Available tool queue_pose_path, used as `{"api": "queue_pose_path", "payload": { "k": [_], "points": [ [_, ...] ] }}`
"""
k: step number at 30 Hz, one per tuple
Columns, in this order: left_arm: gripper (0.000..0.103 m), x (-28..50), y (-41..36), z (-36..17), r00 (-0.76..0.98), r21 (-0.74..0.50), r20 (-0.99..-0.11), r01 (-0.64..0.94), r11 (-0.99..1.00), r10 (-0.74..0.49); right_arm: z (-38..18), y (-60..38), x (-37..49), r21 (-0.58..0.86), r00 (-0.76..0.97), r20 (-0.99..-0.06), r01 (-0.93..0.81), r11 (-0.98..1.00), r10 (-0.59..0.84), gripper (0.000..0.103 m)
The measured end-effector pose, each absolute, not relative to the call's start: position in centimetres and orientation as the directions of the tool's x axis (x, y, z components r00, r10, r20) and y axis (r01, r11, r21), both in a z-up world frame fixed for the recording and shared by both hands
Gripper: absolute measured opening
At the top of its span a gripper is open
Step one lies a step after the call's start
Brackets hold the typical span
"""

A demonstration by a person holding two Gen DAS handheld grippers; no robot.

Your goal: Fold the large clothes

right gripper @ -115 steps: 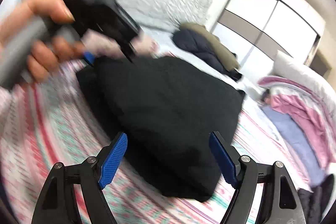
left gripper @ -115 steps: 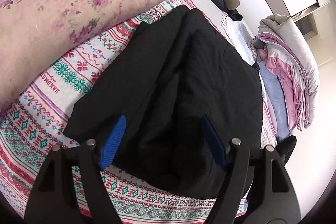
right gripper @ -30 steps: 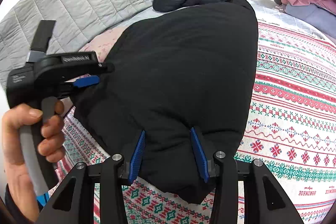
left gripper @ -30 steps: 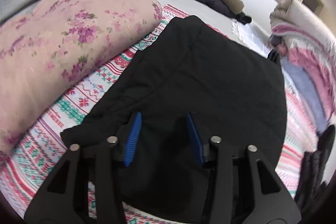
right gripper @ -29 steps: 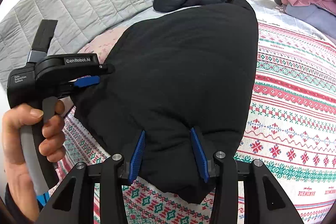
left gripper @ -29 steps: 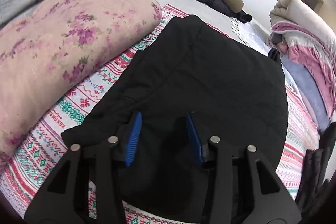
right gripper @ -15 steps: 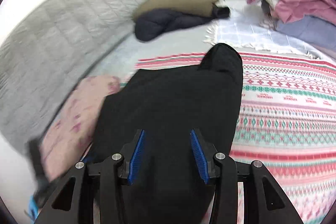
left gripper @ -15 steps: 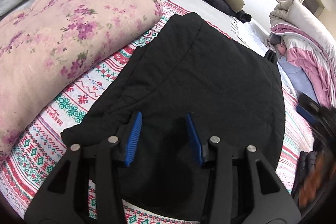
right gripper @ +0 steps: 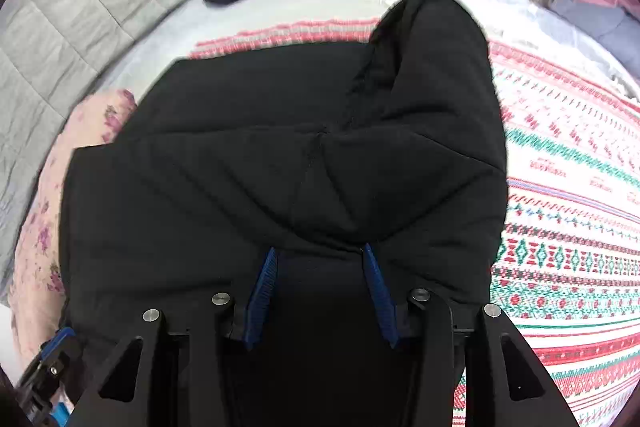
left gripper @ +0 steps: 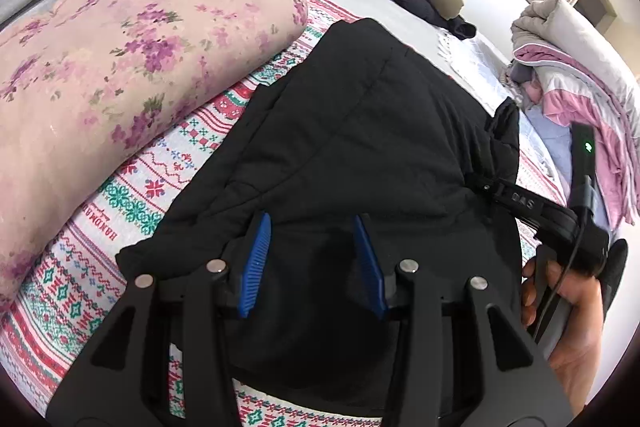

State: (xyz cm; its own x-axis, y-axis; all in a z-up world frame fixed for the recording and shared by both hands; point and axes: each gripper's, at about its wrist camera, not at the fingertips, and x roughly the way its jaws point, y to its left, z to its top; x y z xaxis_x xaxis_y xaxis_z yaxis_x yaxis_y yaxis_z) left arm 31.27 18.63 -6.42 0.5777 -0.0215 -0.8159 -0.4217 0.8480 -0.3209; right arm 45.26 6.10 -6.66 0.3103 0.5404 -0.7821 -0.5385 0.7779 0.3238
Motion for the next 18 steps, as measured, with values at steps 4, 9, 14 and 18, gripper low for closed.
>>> {"api": "queue_pose_path", "payload": {
  "k": [4, 9, 14, 18],
  "points": [
    [0.046, 30.2, 20.2, -6.0, 0.615, -0.428, -0.779, -0.383, 0.819, -0.119, -3.6, 0.7, 41.1, 0.385, 0.376, -0.71, -0.502, 0.775, 0.596, 0.061],
    [0.046, 29.5, 21.1, -6.0, 0.631, -0.515, -0.753, -0.387, 0.765, -0.188, -2.0, -5.7, 32.7, 0.461, 0.321, -0.652, -0.552, 0.695, 0.687, 0.068],
    [0.046, 29.5, 20.5, -6.4, 0.62, -0.494, -0.765, -0.393, 0.776, -0.173, -5.9, -3.4, 28.0, 0.353, 0.235, -0.763, -0.629, 0.692, 0.603, 0.064],
    [0.046, 29.4, 20.8, -6.6, 0.618, -0.495, -0.765, -0.387, 0.778, -0.18, -8.4, -3.1, 27.3, 0.303, 0.288, -0.769, -0.622, 0.722, 0.571, 0.064]
  ]
}}
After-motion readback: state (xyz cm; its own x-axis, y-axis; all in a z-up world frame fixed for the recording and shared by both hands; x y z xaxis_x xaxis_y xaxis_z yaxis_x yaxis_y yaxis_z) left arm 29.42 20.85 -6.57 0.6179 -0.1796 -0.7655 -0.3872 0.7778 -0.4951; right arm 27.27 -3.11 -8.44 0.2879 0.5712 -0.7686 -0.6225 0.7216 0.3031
